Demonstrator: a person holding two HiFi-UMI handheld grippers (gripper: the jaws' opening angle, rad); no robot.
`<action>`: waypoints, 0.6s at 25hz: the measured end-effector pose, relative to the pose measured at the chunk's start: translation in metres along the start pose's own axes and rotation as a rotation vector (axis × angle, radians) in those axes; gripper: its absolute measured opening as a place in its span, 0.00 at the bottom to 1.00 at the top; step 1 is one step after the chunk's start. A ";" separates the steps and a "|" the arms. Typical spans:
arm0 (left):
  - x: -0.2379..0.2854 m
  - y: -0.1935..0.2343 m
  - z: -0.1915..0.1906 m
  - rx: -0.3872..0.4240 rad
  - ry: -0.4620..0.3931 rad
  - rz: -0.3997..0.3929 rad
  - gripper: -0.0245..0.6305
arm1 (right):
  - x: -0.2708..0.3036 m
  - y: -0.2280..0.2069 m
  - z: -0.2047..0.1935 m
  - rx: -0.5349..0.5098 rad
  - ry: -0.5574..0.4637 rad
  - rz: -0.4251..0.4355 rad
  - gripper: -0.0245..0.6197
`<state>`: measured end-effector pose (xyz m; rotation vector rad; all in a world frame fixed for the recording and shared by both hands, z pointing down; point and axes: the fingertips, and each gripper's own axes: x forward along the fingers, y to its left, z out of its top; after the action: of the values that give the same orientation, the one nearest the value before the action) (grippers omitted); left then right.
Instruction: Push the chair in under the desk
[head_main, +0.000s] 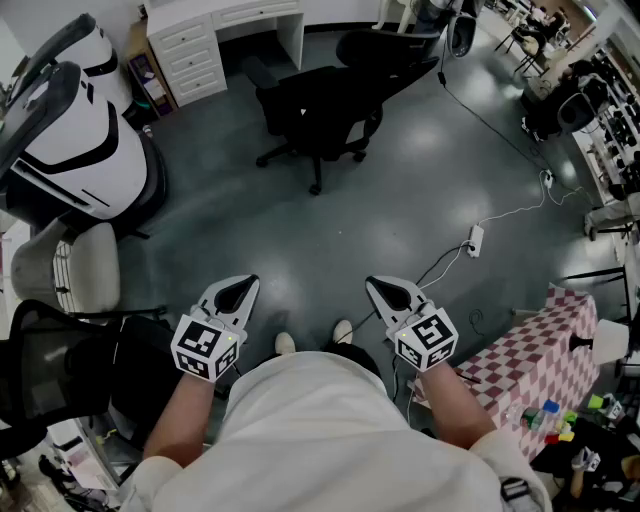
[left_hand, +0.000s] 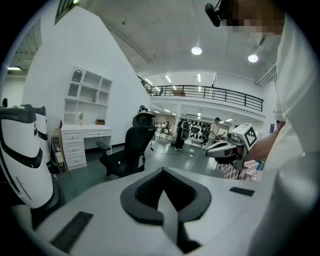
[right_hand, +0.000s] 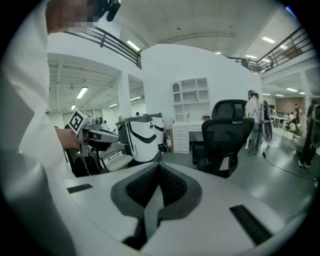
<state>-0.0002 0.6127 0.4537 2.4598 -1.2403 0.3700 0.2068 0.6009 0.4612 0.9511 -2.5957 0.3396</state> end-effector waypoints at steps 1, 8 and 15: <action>-0.005 0.006 -0.003 0.002 -0.002 0.002 0.03 | 0.003 0.004 0.000 -0.001 0.002 -0.008 0.04; -0.036 0.038 -0.018 0.022 -0.001 -0.015 0.03 | 0.025 0.039 0.004 -0.018 0.009 -0.030 0.04; -0.046 0.033 -0.015 0.014 -0.032 -0.042 0.03 | 0.034 0.052 0.016 -0.008 -0.004 -0.032 0.04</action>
<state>-0.0547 0.6339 0.4560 2.5085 -1.2008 0.3305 0.1448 0.6147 0.4554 0.9909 -2.5805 0.3194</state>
